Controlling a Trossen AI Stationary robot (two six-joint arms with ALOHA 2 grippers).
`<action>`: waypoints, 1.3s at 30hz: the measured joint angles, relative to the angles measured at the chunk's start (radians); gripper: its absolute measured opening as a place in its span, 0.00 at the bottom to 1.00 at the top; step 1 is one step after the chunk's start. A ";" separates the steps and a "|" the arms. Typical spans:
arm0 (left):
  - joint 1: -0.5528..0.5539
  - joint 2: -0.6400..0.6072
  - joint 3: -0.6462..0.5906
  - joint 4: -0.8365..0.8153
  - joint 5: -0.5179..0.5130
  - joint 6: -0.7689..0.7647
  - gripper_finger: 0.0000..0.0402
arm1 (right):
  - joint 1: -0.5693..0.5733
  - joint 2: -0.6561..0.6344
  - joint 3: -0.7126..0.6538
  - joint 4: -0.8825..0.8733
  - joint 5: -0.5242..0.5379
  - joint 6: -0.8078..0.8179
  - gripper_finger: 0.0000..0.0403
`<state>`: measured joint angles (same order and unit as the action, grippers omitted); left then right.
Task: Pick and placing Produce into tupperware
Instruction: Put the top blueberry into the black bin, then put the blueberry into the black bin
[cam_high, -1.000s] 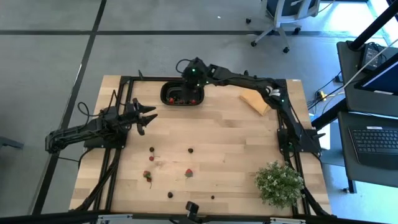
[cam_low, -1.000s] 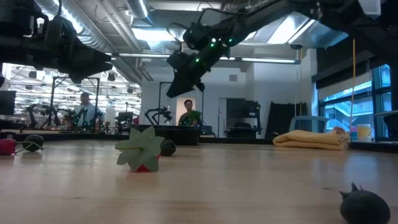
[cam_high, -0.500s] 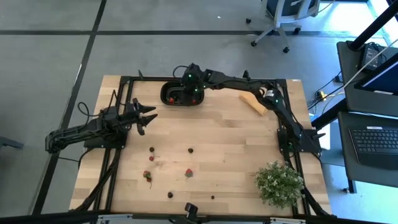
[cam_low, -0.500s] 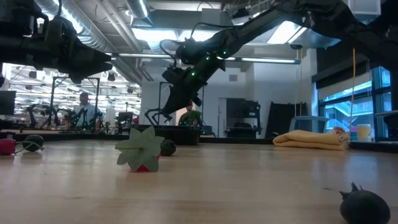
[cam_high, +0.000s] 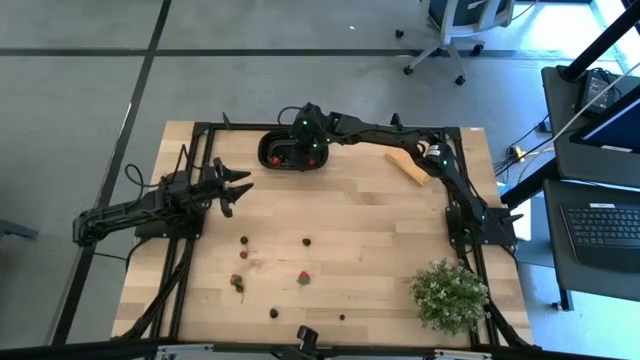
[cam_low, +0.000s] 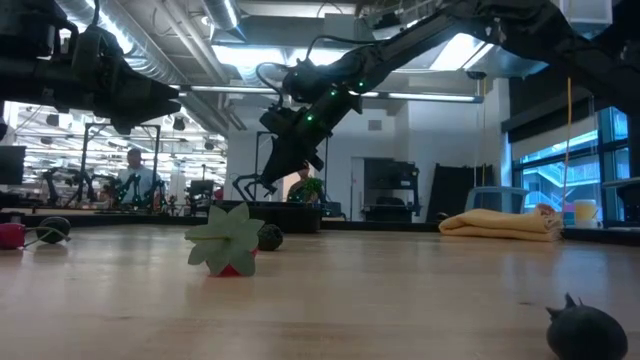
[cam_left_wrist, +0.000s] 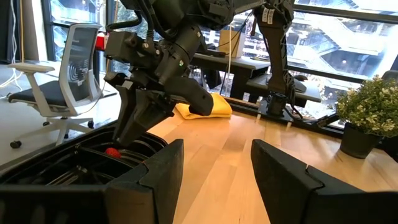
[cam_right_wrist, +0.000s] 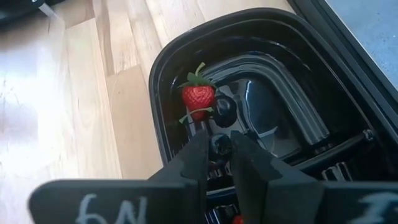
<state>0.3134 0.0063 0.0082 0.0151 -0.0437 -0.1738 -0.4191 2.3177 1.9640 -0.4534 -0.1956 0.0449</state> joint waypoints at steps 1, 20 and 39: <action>0.000 0.000 0.000 0.000 0.000 0.000 0.45 | 0.000 0.000 0.000 0.000 0.001 0.000 0.15; 0.000 0.000 0.000 0.000 0.000 0.000 0.45 | 0.000 0.000 -0.001 0.001 0.002 -0.001 0.29; 0.000 0.000 0.000 0.000 0.000 0.000 0.45 | 0.002 -0.052 -0.002 -0.092 -0.098 -0.032 0.45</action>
<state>0.3137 0.0063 0.0079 0.0151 -0.0437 -0.1741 -0.4171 2.2656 1.9617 -0.5450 -0.2938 0.0129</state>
